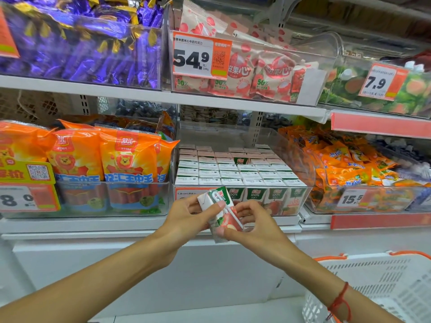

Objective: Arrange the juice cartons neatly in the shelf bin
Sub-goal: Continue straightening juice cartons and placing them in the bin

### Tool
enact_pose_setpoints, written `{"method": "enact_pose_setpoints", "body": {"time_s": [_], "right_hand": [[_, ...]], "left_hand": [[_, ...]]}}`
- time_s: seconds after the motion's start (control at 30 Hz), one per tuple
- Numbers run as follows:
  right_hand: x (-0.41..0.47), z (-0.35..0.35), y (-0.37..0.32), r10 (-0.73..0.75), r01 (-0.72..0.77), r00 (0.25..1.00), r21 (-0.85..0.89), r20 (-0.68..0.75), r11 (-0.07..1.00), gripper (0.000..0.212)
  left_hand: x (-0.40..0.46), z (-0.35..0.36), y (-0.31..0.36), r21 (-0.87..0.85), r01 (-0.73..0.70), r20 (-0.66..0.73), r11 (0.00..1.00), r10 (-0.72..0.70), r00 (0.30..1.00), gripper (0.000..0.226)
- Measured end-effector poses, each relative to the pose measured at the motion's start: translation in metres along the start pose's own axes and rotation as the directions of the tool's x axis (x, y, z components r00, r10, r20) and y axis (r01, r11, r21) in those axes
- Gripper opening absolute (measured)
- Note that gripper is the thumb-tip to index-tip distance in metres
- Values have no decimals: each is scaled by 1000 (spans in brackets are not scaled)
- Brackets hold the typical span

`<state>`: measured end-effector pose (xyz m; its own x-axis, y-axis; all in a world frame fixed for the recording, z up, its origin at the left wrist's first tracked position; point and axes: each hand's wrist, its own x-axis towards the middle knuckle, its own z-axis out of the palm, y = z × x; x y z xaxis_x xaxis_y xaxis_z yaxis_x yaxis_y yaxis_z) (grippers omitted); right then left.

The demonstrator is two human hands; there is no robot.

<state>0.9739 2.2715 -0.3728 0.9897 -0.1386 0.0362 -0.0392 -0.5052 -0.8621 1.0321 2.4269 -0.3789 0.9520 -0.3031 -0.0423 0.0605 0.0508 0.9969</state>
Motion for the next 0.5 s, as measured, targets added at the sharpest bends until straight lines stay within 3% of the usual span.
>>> {"method": "enact_pose_setpoints", "body": {"time_s": [0.13,0.33,0.43,0.5], "right_hand": [[5,-16,0,76,-129,972,238,220,963,35],[5,-27,2,93,-269,920,442,381,856,32],[4,-23,2,112,-256,932,409,343,876,32],[2,-16,1,119,-196,968,371,219,908,29]], "left_hand": [[2,-10,9,-18,-30,101,999,32,994,27],[3,-18,13,-65,20,322,998,2,947,35],[1,-17,12,-29,5,316,1000,5,949,30],[2,-14,7,50,-42,239,998,29,971,27]]}}
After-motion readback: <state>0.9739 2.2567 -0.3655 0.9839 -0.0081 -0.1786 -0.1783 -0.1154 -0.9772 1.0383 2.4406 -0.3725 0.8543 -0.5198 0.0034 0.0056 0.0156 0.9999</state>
